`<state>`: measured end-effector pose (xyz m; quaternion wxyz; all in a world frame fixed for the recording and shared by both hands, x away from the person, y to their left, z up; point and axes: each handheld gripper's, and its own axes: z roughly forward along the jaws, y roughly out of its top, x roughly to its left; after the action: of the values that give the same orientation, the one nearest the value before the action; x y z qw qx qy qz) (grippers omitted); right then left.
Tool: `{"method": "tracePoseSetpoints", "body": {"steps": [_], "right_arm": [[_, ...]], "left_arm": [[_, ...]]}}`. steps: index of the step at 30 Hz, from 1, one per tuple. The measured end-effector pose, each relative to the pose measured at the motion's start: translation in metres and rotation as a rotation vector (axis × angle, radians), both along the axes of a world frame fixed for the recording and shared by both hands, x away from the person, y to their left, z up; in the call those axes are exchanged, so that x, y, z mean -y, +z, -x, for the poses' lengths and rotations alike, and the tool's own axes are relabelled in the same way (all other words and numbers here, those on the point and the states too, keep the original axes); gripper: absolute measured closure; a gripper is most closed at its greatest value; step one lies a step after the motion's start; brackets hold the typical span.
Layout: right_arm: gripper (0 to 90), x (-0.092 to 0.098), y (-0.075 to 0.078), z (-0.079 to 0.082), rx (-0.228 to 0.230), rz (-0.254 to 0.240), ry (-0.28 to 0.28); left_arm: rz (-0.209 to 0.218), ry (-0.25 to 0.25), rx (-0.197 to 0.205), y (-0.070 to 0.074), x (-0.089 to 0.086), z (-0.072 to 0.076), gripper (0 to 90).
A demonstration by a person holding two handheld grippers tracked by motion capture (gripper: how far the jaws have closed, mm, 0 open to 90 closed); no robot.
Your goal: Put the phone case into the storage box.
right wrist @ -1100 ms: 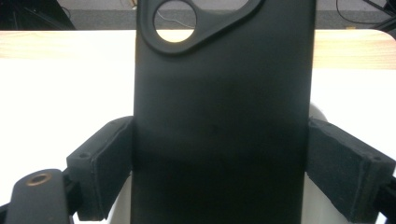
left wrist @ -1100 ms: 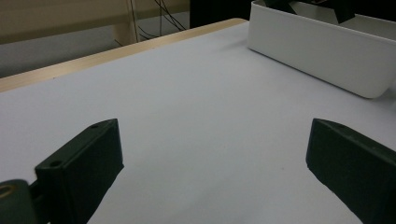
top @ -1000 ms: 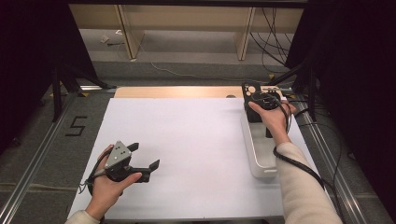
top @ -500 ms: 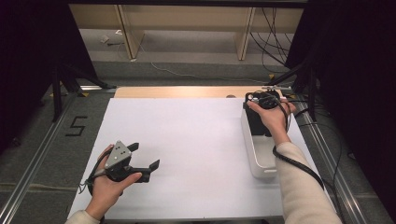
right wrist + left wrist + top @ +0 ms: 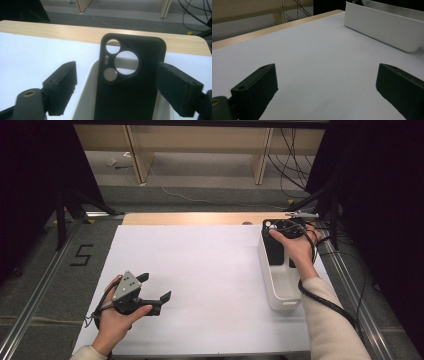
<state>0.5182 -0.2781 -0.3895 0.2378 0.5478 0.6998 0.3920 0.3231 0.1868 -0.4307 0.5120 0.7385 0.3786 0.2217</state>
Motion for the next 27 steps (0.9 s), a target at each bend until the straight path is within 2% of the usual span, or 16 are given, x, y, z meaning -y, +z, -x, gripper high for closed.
{"method": "tracePoseSetpoints", "body": {"steps": [2, 8, 13, 17, 27], "right_arm": [[22.9, 0.001, 0.002, 0.004, 0.017, 0.000, 0.005], [37.0, 0.002, 0.007, 0.013, 0.041, -0.002, 0.017], [47.7, 0.001, 0.009, 0.018, 0.048, -0.002, 0.035], [50.7, 0.000, 0.010, 0.022, 0.063, -0.003, 0.043], [50.8, -0.007, 0.019, 0.034, 0.094, -0.018, 0.089]], "left_arm": [[-0.002, 0.001, -0.001, 0.000, 0.000, 0.000, 3.5], [-0.001, 0.003, -0.001, 0.000, 0.000, 0.000, 3.5], [-0.001, 0.003, 0.000, 0.000, 0.000, 0.000, 3.5], [-0.004, 0.001, 0.001, 0.000, 0.000, 0.000, 3.5], [-0.006, 0.003, 0.000, 0.000, 0.000, 0.000, 3.5]]}}
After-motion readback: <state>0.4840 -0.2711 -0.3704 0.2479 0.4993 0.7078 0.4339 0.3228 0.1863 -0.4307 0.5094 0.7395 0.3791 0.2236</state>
